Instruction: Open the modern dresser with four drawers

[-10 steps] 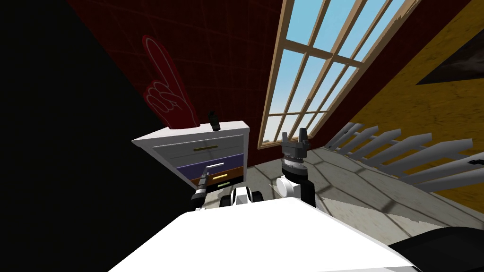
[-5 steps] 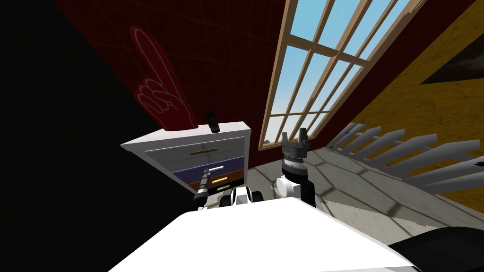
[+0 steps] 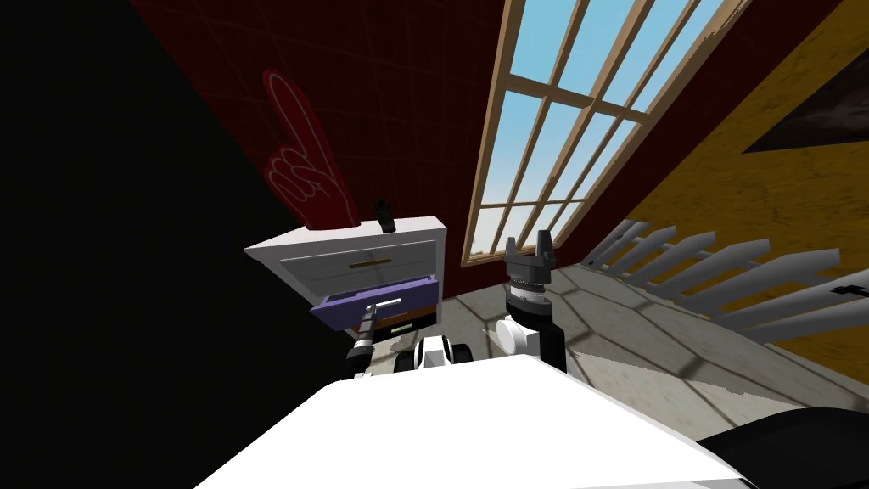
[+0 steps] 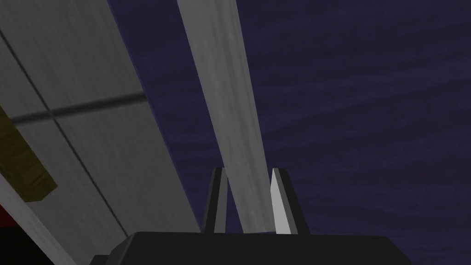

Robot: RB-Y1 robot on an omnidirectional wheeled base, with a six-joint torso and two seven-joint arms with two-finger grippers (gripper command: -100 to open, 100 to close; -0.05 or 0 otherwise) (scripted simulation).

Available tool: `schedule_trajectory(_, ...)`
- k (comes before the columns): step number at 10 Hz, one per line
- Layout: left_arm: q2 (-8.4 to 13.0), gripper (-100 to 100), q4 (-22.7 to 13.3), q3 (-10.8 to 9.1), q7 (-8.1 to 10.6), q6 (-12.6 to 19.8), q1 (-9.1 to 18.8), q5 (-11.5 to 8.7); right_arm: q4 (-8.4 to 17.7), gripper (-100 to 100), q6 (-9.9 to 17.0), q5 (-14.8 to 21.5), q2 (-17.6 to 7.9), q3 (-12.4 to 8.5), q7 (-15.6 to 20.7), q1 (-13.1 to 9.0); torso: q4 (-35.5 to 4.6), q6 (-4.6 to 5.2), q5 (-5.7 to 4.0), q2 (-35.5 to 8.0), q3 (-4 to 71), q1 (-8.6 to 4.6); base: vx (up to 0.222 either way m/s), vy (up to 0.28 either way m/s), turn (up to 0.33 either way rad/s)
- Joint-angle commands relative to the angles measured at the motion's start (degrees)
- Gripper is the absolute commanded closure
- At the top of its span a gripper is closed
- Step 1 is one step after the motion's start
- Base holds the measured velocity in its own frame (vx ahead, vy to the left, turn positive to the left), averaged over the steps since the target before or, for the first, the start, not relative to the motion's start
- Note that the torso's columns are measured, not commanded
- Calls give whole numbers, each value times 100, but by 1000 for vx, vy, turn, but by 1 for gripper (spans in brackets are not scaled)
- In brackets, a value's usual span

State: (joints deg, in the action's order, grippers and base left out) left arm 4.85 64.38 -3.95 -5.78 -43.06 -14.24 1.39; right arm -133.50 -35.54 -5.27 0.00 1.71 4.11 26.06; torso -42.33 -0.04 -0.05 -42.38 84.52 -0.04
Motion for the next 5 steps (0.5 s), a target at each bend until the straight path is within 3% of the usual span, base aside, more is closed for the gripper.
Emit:
schedule_trajectory(1,12,100,56,8,13,32,-32,3,0,0,0,0,0,0,0,0,-1,4,-2,-2,0,-9,-99,-29,11)
schedule_trajectory(4,31,100,183,71,52,26,-196,29,0,0,0,0,0,0,0,0,3,5,4,-2,-3,-1,-190,-33,19)
schedule_trajectory(5,112,-100,391,31,114,316,-97,-3,0,0,0,0,0,0,0,0,3,5,5,-5,-5,0,-139,-34,2)
